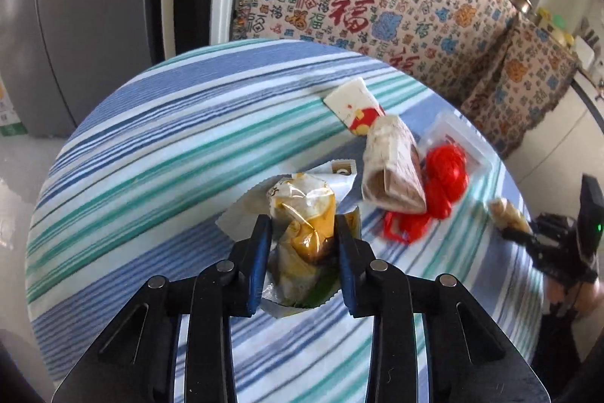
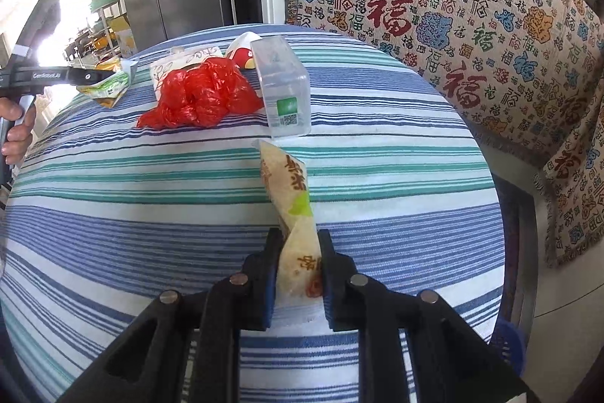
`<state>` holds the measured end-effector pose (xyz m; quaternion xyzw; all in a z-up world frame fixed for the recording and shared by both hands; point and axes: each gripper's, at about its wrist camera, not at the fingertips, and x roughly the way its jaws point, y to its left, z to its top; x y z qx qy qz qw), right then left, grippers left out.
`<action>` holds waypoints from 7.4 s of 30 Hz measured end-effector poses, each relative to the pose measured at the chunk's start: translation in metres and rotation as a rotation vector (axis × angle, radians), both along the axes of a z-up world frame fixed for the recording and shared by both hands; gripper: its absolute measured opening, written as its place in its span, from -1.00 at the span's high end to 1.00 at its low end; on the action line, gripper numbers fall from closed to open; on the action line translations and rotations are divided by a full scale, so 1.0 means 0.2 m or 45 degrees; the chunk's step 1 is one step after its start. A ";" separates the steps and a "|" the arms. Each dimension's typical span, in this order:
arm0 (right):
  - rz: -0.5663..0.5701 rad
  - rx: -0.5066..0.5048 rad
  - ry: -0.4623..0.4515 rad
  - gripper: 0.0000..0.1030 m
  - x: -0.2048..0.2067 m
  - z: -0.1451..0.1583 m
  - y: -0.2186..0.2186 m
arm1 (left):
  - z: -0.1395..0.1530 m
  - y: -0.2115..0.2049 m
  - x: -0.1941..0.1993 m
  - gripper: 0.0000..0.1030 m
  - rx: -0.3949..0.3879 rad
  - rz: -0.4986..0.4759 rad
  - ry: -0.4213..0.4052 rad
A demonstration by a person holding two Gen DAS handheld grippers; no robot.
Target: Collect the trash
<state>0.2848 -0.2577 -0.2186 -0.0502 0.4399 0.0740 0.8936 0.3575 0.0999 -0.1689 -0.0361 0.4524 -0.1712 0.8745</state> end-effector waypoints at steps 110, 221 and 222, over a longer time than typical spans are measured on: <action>-0.877 0.135 0.181 0.71 -0.85 0.10 -1.78 | -0.06 -2.70 -0.45 0.15 -0.056 -0.758 -0.042; -0.074 0.186 -0.081 0.26 0.50 0.12 0.06 | -0.06 -0.17 -0.19 0.10 -0.020 0.258 -0.048; -0.096 0.236 -0.069 0.26 0.49 0.12 0.04 | -0.06 -0.19 -0.21 0.09 -0.016 0.245 -0.048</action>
